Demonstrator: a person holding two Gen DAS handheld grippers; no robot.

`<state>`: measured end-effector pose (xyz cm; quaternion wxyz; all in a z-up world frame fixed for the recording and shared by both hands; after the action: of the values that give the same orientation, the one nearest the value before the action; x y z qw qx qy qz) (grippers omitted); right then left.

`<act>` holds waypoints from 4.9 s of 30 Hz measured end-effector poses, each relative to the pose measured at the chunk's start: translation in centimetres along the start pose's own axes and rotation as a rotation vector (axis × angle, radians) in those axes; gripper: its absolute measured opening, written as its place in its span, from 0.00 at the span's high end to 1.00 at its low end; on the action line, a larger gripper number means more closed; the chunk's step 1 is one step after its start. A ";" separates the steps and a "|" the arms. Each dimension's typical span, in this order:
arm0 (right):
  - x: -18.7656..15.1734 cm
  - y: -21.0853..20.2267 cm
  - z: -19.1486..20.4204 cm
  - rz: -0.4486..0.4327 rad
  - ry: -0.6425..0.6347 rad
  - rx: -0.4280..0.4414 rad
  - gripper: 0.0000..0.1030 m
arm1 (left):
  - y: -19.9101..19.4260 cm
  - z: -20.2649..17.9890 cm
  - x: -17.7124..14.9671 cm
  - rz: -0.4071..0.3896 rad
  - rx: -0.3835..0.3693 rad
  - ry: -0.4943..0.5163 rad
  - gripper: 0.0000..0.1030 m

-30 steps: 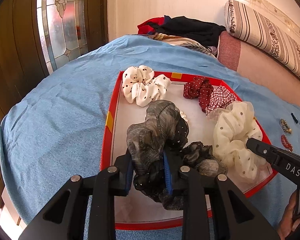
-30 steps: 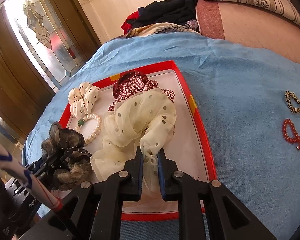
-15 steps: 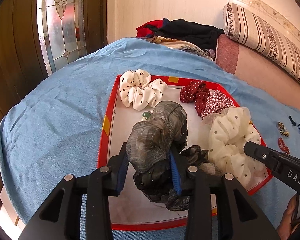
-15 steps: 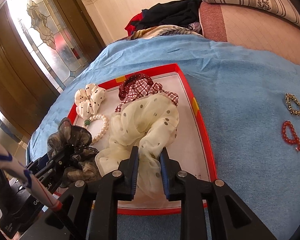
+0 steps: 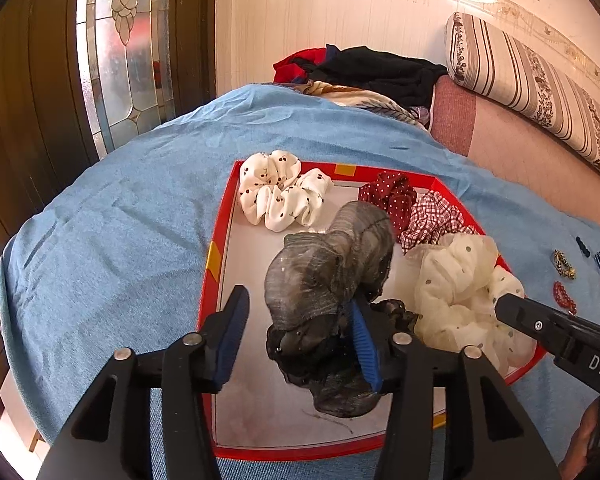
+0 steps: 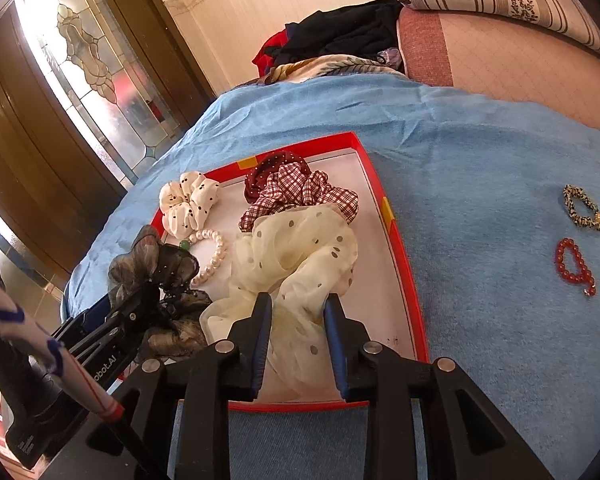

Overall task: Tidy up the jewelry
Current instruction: 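Open left tool releasing grey scrunchie while right tool withdraws from the box, then move left tool to red bead bracelet while right tool approaches leopard-print hair tie, then close left tool on red bead bracelet while right tool grips leopard-print hair tie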

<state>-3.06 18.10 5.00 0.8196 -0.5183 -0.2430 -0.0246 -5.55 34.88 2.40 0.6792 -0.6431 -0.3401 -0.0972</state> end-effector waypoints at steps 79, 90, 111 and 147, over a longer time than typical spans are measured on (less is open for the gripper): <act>-2.3 -15.5 -23.8 -0.184 0.314 0.073 0.58 | -4.9 -27.0 -3.3 -0.082 -0.033 0.334 0.27; -1.9 -15.7 -27.9 -0.186 0.404 0.064 0.58 | 0.5 -29.7 -2.7 0.121 -0.210 0.336 0.27; -1.9 -14.8 -30.7 -0.178 0.480 0.043 0.58 | 9.4 -36.1 -2.3 0.236 -0.252 0.483 0.76; 5.6 -2.7 -30.4 0.074 0.315 -0.225 0.77 | 6.4 -32.1 0.6 0.211 -0.353 0.389 0.93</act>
<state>12.39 -8.14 -0.78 0.7848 -0.6049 -0.0881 -0.1021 9.32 5.86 -0.56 0.6154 -0.7526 -0.1123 -0.2053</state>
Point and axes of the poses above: each gripper's, at about its wrist camera, not at the fingertips, and y roughly the way its jaws point, z to its left, x to its top, the point moved 7 cm from there along y, roughly the way its jaws point, and after that the axes turned 12 degrees about z, right-handed, at the moved point
